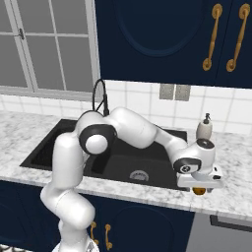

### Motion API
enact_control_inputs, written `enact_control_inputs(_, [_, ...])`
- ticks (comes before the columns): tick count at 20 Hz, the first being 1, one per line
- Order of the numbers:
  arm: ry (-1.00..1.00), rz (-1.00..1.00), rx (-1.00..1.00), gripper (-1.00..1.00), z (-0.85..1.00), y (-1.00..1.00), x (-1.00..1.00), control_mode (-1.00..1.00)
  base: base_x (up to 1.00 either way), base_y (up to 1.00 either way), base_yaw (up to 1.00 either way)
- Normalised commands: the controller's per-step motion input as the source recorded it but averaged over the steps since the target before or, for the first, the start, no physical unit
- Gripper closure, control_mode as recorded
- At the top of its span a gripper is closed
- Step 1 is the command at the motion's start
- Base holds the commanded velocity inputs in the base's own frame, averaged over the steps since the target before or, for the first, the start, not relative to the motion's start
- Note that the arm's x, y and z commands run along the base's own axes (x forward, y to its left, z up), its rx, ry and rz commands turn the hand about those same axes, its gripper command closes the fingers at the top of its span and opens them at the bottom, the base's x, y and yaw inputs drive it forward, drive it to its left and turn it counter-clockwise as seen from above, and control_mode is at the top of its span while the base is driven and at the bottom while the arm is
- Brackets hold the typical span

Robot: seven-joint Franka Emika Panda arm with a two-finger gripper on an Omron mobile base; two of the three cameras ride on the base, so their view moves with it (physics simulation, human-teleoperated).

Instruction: Put the colander in the sink, put the pear in the colander, and turn on the sink faucet and pour water over the colander.

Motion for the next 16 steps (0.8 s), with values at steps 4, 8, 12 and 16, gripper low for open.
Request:
enact_control_inputs(4, [0.00, 0.00, 0.00, 1.00, -0.17, 0.00, 0.01, -1.00, 0.00, 0.00, 0.00])
enact_control_inputs(8, [0.00, 0.00, 0.00, 1.00, -0.05, 0.00, 0.02, -1.00, 0.00, 0.00, 0.00])
enact_control_inputs(12, [0.00, 0.00, 0.00, 1.00, 0.00, 0.00, 0.00, -1.00, 0.00, 0.00, 0.00])
enact_control_inputs(16, [0.00, 0.00, 0.00, 1.00, 0.00, 0.00, 0.00, -1.00, 0.00, 0.00, 0.00])
